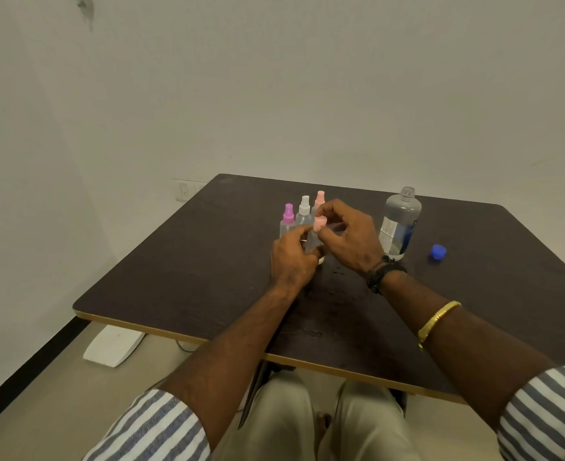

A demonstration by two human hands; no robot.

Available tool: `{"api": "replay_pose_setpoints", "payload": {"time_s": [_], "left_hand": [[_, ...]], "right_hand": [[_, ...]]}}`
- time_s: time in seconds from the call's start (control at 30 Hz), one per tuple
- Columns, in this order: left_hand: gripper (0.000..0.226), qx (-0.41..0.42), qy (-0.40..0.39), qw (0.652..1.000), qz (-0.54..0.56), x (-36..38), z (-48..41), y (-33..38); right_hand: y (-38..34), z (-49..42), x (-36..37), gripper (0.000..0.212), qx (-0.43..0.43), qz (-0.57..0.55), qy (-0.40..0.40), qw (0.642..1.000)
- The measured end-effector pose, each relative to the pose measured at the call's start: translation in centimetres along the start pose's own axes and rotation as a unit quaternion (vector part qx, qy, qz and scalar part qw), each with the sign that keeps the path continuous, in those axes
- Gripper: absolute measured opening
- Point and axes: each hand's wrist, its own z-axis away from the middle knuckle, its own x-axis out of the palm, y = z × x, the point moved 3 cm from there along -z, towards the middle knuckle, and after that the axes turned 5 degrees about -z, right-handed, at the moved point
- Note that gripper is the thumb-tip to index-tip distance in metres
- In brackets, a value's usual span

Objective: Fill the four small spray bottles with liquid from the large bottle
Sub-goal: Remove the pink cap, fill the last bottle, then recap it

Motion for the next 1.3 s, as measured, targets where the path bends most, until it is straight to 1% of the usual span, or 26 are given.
{"api": "replay_pose_setpoints", "payload": {"time_s": [0.07, 0.13, 0.2, 0.33, 0.57, 0.7, 0.8, 0.87, 1.0, 1.3], "left_hand": [[0.041, -0.002, -0.001, 1.000, -0.009, -0.2, -0.1, -0.1], [0.042, -0.002, 0.002, 1.000, -0.017, -0.4, -0.1, -0.1], [0.040, -0.002, 0.006, 1.000, -0.021, -0.6, -0.1, -0.2], [0.044, -0.003, 0.013, 1.000, -0.017, -0.9, -0.2, -0.3], [0.039, -0.003, 0.028, 0.999, -0.026, -1.8, 0.2, -1.1], [0.035, -0.003, 0.031, 0.999, -0.025, -2.7, 0.3, -1.4], [0.032, -0.008, 0.048, 0.998, -0.028, -3.4, 0.5, -1.8], [0.034, -0.011, 0.061, 0.998, -0.025, -3.7, 0.6, -2.0], [0.042, -0.024, 0.069, 0.997, -0.030, -4.3, 0.7, -2.8], [0.051, -0.088, 0.083, 0.990, -0.069, -5.5, -0.2, -3.8]], "right_hand": [[0.0, -0.1, 0.1, 0.016, 0.000, 0.011, 0.004, 1.000], [0.1, -0.3, 0.1, 0.024, 0.015, 0.022, 0.013, 1.000], [0.0, -0.3, 0.2, 0.027, 0.012, 0.018, 0.012, 1.000], [-0.6, -0.1, 0.7, 0.020, -0.008, -0.004, -0.014, 1.000], [-1.3, -0.2, 2.0, 0.017, -0.011, 0.019, 0.000, 1.000], [-1.6, -0.6, 2.0, 0.026, -0.001, -0.002, -0.006, 1.000], [-1.6, -0.6, 2.2, 0.034, 0.002, -0.016, -0.012, 1.000], [-1.4, -0.5, 2.4, 0.032, 0.005, -0.032, -0.009, 0.999], [-1.3, -0.2, 2.5, 0.019, 0.009, -0.039, 0.019, 0.999], [-0.7, 0.0, 2.3, 0.021, 0.022, -0.022, 0.029, 0.999]]}}
